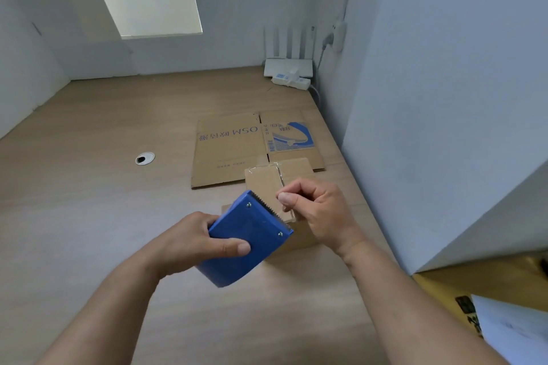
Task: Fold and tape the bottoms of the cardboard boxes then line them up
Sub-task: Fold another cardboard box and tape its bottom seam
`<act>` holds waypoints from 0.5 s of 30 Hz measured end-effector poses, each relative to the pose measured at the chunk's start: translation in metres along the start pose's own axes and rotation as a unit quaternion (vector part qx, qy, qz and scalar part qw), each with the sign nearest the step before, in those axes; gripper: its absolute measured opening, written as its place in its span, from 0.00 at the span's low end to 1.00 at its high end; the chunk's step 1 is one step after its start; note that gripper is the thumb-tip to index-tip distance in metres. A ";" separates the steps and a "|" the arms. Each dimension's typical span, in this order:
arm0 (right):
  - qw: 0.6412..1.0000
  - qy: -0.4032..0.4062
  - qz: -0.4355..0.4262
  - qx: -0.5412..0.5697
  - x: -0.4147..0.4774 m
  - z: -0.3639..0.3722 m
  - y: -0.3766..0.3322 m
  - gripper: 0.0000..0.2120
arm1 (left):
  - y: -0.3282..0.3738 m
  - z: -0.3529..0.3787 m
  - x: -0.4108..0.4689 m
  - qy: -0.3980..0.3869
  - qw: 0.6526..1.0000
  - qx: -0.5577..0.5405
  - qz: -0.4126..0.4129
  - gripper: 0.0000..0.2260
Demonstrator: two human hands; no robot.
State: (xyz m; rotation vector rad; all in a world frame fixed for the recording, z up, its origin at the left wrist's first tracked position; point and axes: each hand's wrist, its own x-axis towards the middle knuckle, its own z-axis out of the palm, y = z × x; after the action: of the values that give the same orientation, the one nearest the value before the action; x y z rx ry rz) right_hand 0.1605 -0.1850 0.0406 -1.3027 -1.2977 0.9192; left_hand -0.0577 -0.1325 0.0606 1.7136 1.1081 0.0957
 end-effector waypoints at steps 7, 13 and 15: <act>0.970 0.219 0.102 0.017 -0.008 -0.054 0.020 0.12 | -0.014 -0.044 -0.011 -0.033 0.993 0.081 -0.080 0.42; 0.955 0.224 0.186 -0.059 -0.004 -0.052 0.053 0.13 | -0.025 -0.059 0.005 -0.050 0.984 0.109 -0.129 0.42; 0.951 0.229 0.199 -0.063 -0.003 -0.054 0.063 0.13 | -0.025 -0.059 0.012 -0.052 0.982 0.120 -0.136 0.40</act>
State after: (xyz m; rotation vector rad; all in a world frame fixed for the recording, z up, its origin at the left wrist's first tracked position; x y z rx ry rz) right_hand 0.2244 -0.1887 -0.0117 -1.7957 -0.7522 0.7446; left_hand -0.0980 -0.0814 0.0628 1.7358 1.3054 -0.3062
